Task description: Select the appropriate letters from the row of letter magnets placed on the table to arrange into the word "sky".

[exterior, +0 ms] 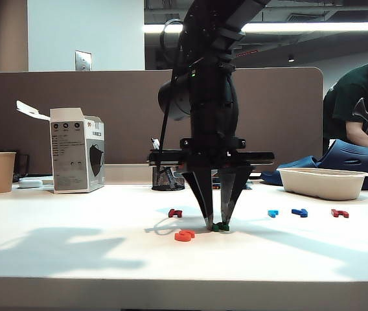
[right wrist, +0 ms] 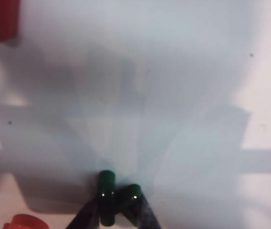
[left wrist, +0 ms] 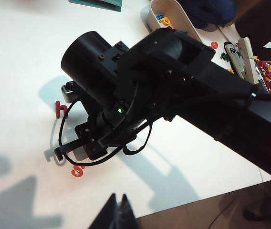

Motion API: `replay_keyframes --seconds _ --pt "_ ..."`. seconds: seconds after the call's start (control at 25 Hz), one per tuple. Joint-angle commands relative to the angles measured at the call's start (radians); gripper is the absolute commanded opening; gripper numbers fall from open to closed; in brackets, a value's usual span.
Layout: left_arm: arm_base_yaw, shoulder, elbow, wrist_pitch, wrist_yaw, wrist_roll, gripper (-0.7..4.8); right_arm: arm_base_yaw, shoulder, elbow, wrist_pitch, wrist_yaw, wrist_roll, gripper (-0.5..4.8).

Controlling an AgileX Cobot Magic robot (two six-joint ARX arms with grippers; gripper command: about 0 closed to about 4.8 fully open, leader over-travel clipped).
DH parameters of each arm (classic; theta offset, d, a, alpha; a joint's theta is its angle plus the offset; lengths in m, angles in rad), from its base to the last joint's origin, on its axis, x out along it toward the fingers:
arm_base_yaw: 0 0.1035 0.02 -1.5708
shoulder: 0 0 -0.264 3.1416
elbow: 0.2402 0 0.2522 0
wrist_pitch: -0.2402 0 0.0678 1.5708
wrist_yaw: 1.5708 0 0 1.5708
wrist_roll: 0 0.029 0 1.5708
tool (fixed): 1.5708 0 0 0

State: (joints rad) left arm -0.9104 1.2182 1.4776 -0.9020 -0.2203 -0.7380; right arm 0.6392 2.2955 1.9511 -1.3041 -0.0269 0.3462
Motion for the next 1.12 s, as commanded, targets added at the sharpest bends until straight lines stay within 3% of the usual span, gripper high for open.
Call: replay_keyframes --seconds 0.04,0.24,0.52,1.12 --pt "0.002 -0.002 0.003 0.006 -0.004 -0.003 -0.05 0.003 0.007 -0.011 -0.026 0.010 0.002 1.03" --pt "0.002 -0.002 0.003 0.006 -0.004 -0.003 -0.05 0.003 -0.015 -0.031 -0.017 0.010 0.003 1.03" --pt "0.002 -0.002 0.003 0.006 -0.004 -0.003 -0.05 0.005 -0.127 -0.238 0.124 -0.017 0.051 1.03" --pt "0.002 -0.002 0.003 0.006 -0.004 -0.003 -0.05 0.053 -0.132 -0.253 0.157 -0.032 0.103 1.09"
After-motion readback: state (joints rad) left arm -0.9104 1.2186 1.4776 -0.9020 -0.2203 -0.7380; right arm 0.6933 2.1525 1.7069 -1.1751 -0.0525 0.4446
